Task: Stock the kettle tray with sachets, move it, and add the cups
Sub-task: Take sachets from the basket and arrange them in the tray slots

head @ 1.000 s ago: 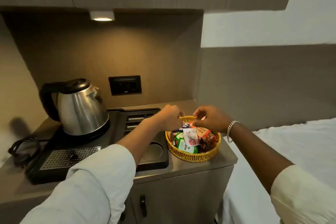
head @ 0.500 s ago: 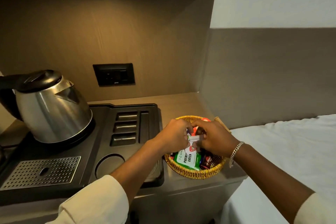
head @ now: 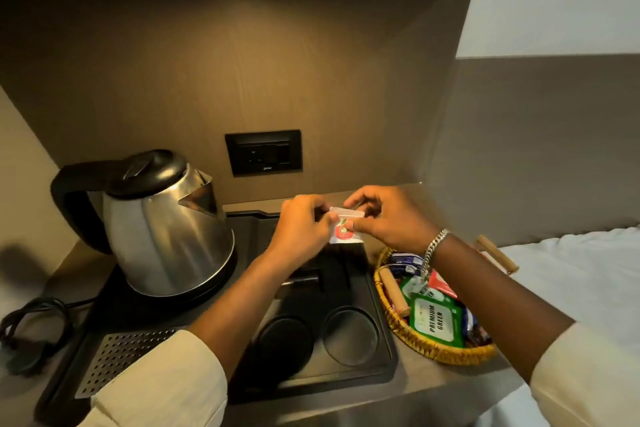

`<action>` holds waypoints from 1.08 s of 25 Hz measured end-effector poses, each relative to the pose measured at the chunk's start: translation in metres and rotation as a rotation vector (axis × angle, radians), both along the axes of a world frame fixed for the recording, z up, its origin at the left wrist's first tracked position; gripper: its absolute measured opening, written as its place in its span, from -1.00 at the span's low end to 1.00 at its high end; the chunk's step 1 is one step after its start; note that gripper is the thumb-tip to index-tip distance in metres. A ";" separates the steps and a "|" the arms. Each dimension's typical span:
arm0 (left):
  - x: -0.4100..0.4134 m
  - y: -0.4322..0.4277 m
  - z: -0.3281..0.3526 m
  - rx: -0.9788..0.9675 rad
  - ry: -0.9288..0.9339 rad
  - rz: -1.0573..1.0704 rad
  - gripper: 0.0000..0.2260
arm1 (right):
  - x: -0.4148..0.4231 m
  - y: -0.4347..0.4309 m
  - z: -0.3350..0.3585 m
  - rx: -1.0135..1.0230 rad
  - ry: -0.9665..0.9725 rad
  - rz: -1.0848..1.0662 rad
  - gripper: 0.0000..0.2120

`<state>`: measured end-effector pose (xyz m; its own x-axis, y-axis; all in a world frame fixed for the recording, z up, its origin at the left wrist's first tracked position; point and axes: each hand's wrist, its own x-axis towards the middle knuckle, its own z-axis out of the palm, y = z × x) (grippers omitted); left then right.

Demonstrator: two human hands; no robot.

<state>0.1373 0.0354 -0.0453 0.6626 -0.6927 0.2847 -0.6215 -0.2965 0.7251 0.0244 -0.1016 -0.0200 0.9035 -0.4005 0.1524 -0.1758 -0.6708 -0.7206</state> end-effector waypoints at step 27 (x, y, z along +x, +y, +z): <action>-0.072 -0.106 -0.014 0.225 0.006 -0.324 -0.80 | -0.123 -0.083 -0.025 -0.406 0.252 -0.447 -0.64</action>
